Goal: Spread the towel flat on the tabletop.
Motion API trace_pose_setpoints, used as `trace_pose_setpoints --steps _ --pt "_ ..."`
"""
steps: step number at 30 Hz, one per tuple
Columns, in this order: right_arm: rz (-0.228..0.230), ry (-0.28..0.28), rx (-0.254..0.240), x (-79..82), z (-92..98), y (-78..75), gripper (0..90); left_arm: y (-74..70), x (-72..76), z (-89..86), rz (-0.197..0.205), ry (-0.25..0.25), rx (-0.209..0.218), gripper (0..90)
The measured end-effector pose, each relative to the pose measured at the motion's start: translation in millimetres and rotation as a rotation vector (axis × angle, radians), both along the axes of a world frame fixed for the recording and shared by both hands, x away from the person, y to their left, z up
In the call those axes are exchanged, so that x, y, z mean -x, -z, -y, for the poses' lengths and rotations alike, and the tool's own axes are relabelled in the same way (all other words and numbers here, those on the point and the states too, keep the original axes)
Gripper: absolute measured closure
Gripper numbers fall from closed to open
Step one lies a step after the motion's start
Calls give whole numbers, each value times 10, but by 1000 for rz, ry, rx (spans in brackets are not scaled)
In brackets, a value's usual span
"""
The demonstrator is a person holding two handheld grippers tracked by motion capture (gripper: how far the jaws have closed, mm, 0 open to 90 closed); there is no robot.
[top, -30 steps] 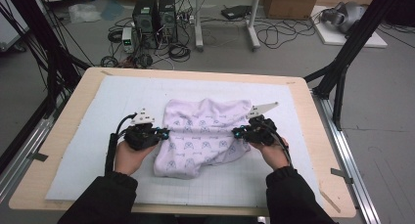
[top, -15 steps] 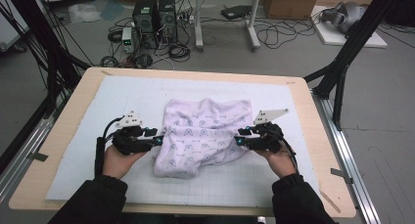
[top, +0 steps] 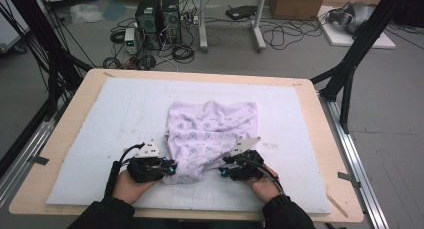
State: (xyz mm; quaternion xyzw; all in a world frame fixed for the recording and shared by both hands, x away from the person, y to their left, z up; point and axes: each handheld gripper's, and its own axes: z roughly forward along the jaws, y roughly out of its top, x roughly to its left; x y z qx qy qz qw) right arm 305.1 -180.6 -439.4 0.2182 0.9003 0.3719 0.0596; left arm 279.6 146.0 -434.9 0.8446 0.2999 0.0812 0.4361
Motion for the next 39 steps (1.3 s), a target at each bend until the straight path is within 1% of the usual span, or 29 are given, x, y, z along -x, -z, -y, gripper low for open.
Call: trace_pose_setpoints --steps 2,4,6,8,9,10,11,12,13,16,18,19,20,22,24,25,26,27,28,30,31,32,33,34,35,36,37,38,39 --pt "10 11 -7 -30 -22 18 675 -7 -3 11 6 -1 1 807" --pt "18 13 0 -36 -8 15 797 -38 8 -10 13 -5 4 823" --pt "-1 -11 -10 -39 28 -2 842 -77 24 -40 13 -10 20 828" --pt "-11 -27 -17 -19 56 -25 846 -149 57 -90 29 -19 37 828" --pt "-19 -51 -13 9 75 -53 847 -190 75 -120 34 -26 53 829" --pt "-10 -69 -1 49 92 -82 849 -234 95 -153 41 -31 69 836" --pt "9 -85 12 84 119 -113 851 -268 108 -181 52 -36 74 837" --pt "14 -89 14 109 147 -139 851 -312 121 -217 59 -45 84 838" --pt "7 -89 4 139 189 -175 852 -359 132 -257 63 -56 98 839" --pt "-3 -86 -54 195 337 -302 851 -410 137 -301 67 -69 98 843" --pt "20 -79 -57 235 403 -407 851 -444 147 -313 83 -84 95 843" --pt "26 -82 -60 242 431 -448 851 -468 150 -323 83 -89 102 843" --pt "31 -85 -68 257 467 -501 851 -507 155 -342 96 -105 110 843" --pt "50 -78 -60 274 552 -598 853 -568 130 -382 111 -135 112 844" --pt "64 -46 -57 237 679 -681 853 -596 74 -404 124 -164 101 845" --pt "59 -31 -61 211 722 -699 853 -590 23 -401 129 -179 88 845" --pt "42 -20 -65 157 768 -704 853 -556 -73 -381 113 -189 68 845" --pt "33 1 -47 71 798 -684 853 -525 -133 -346 103 -197 63 845" --pt "24 11 -34 11 805 -658 853 -483 -216 -302 103 -198 28 845" --pt "-6 47 20 -162 812 -548 853 -382 -388 -225 72 -214 12 845" --pt "-35 67 30 -253 822 -479 852 -312 -484 -180 70 -223 -15 845" --pt "-63 84 40 -351 827 -394 853 -249 -564 -152 51 -231 -37 845" --pt "-82 99 37 -418 827 -331 852 -199 -616 -138 30 -238 -40 845" --pt "-98 108 26 -459 823 -291 851 -127 -684 -123 18 -244 -55 844" --pt "-106 108 2 -506 808 -240 850 -84 -720 -118 9 -245 -63 843" --pt "-107 114 -12 -524 796 -219 846 -60 -742 -119 -1 -242 -55 842" --pt "-109 118 -24 -539 788 -204 844 -60 -745 -123 2 -239 -52 840" --pt "-109 119 -24 -540 786 -204 840 -79 -730 -133 12 -236 -45 836" --pt "-87 120 -17 -531 791 -217 818 -103 -710 -148 14 -232 -40 827"
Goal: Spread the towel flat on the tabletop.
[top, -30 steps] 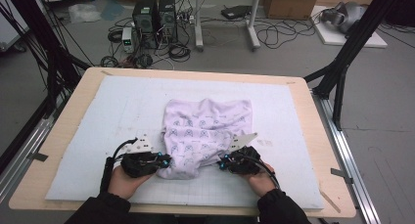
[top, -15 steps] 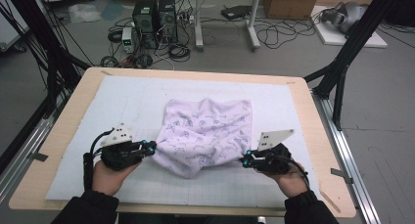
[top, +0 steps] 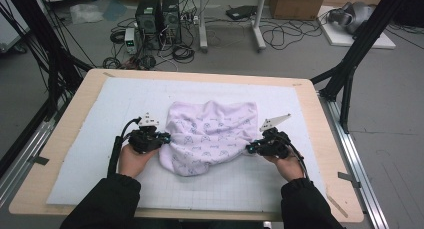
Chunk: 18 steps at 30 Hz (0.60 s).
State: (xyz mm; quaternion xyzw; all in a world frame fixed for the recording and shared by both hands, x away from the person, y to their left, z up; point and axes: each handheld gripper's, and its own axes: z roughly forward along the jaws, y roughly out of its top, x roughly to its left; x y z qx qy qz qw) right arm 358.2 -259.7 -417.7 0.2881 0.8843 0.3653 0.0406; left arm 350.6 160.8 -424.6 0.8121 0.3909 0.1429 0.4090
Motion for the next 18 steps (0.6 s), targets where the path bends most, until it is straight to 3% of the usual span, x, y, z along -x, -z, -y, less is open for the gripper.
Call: trace_pose_setpoints --steps 3,7,10,12,14,16,18 --pt "36 14 5 75 30 -81 750 -88 80 -67 29 -3 13 771" --pt "95 12 -50 217 88 -228 700 -216 244 -199 84 -12 35 668" --pt "131 -9 -79 352 91 -324 665 -276 369 -273 96 6 55 615" --pt "134 -43 -95 411 53 -339 587 -290 455 -287 91 32 67 581" --pt "121 -83 -110 437 -15 -313 536 -262 525 -272 86 68 83 554" --pt "151 -84 -50 439 -105 -268 490 -178 569 -222 74 98 83 519" --pt "145 -97 -31 383 -186 -197 491 -55 570 -154 47 121 63 499"
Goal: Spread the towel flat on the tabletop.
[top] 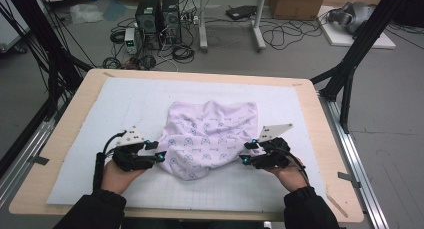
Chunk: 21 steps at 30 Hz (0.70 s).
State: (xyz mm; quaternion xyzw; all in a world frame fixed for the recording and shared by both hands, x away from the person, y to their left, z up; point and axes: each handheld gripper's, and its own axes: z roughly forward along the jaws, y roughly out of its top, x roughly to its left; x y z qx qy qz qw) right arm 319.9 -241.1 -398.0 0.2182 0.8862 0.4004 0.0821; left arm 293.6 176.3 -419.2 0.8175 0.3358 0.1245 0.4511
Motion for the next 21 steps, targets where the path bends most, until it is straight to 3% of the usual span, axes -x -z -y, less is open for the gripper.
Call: trace_pose_setpoints --steps 2,3,5,6,8,9,11,15,18,21 --pt "-1 5 36 -61 -99 71 494 110 -23 62 -25 9 -22 511" --pt "-8 3 36 -88 -130 95 503 180 -44 110 -37 13 -53 526" --pt "-25 13 36 -153 -216 152 563 271 -79 166 -36 10 -98 642" --pt "-21 14 39 -174 -247 170 608 270 -83 171 -17 2 -103 701" --pt "-22 16 48 -192 -289 199 674 258 -99 179 -28 8 -104 785" --pt "-24 11 57 -199 -302 208 720 250 -101 179 -30 16 -113 849" --pt "-47 -7 53 -200 -296 203 780 227 -82 171 -41 26 -106 867" --pt "-82 -21 21 -112 -204 122 788 139 -6 124 -24 31 -91 875" --pt "-68 -30 -21 46 -98 22 788 11 91 64 -1 38 -67 875" --pt "-71 -66 -46 205 -24 -73 789 -149 190 -6 14 48 -76 875"
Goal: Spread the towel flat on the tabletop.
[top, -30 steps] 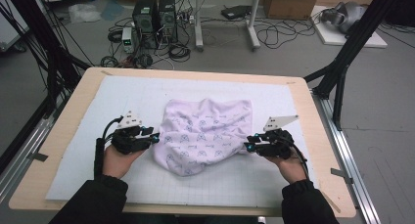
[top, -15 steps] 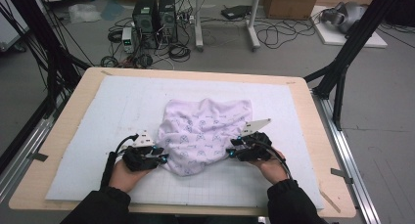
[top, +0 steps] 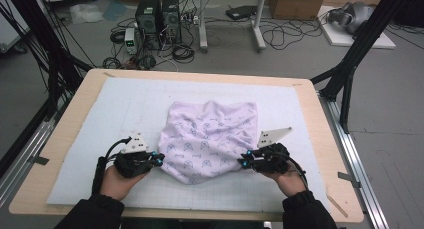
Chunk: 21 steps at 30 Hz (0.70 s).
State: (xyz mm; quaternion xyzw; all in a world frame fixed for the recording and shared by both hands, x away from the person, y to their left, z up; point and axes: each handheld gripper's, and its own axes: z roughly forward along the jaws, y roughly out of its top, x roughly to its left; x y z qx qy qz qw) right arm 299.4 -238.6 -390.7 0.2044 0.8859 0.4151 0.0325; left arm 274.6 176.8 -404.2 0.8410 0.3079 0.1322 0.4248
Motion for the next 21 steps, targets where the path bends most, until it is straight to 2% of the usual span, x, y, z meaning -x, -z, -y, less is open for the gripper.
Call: trace_pose_setpoints --steps 1,3,4,6,8,10,12,14,16,18,21 --pt "-9 -19 -1 36 13 -22 792 -66 29 -29 5 5 -2 876" --pt "-22 -47 14 121 30 -91 804 -203 98 -73 18 9 23 876" --pt "-32 -61 7 161 35 -138 806 -278 136 -83 34 17 20 877" --pt "-17 -91 -11 219 29 -249 806 -423 183 -98 61 34 10 877" --pt "2 -95 -5 228 34 -354 805 -529 127 -108 71 29 9 878" --pt "8 -60 16 109 53 -403 805 -558 -17 -102 79 2 20 877" --pt "14 1 27 -79 52 -387 806 -499 -213 -46 77 -26 3 878" --pt "9 51 33 -300 36 -310 806 -376 -429 25 46 -61 12 878" --pt "-14 108 39 -515 18 -187 807 -226 -619 99 23 -96 -14 878" --pt "-47 152 70 -700 1 -34 808 -79 -770 145 -12 -116 -29 877" --pt "-105 181 36 -871 1 154 805 81 -918 189 -55 -110 -48 872"
